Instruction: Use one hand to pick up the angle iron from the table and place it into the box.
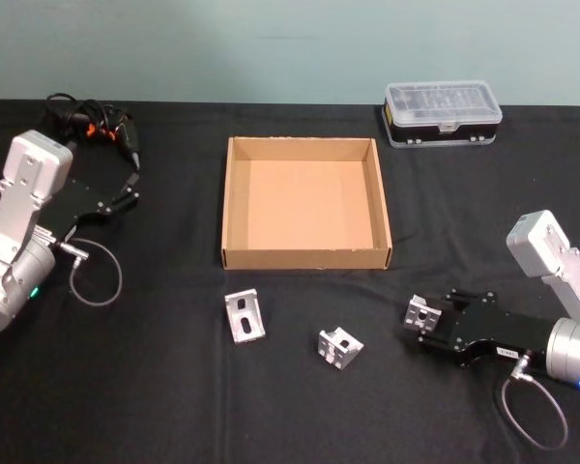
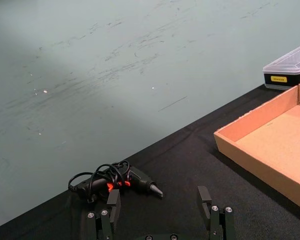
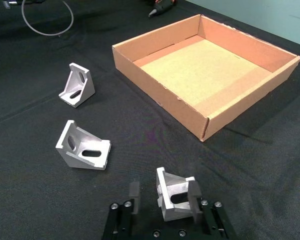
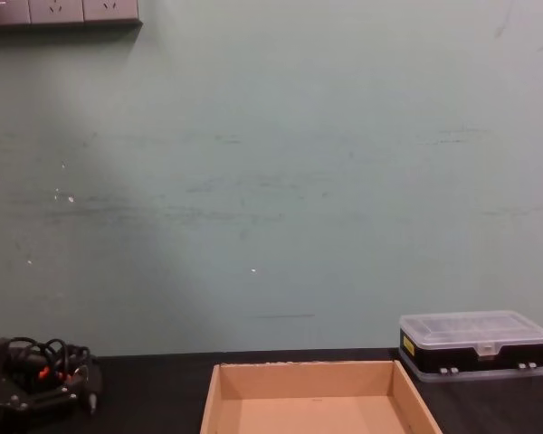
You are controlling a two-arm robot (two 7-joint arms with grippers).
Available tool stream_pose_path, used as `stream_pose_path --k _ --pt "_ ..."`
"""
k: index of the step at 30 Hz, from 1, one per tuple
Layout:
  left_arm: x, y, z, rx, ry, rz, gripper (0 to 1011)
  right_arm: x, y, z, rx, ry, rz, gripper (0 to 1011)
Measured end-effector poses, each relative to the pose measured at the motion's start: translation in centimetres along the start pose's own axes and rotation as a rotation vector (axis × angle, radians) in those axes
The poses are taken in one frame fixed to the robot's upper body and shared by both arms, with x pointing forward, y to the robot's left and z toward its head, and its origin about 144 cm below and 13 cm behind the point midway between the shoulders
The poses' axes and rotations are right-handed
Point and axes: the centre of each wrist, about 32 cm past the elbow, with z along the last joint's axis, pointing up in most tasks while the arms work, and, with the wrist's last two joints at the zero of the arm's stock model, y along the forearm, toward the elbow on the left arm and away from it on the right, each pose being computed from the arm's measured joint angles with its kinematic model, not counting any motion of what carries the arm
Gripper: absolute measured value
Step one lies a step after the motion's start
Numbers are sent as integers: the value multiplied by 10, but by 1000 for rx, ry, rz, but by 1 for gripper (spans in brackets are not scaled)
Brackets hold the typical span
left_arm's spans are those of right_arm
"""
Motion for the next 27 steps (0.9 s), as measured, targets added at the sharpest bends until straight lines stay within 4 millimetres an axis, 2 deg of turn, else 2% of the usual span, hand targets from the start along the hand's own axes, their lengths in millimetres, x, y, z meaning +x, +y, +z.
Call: stream_pose_path --k 9,10,13,15,18,27 --pt "0 0 0 0 0 0 1000 0 0 0 1 -1 0 333" --pt "0 0 0 0 0 0 1000 0 0 0 1 -1 0 274" --pt "0 0 0 0 0 0 1000 0 0 0 1 -1 0 221" --pt "0 0 0 0 0 0 1000 0 0 0 1 -1 0 138" --pt "0 0 0 0 0 0 1000 0 0 0 2 -1 0 100" --pt "0 0 0 0 0 0 1000 0 -2 2 28 0 -4 100"
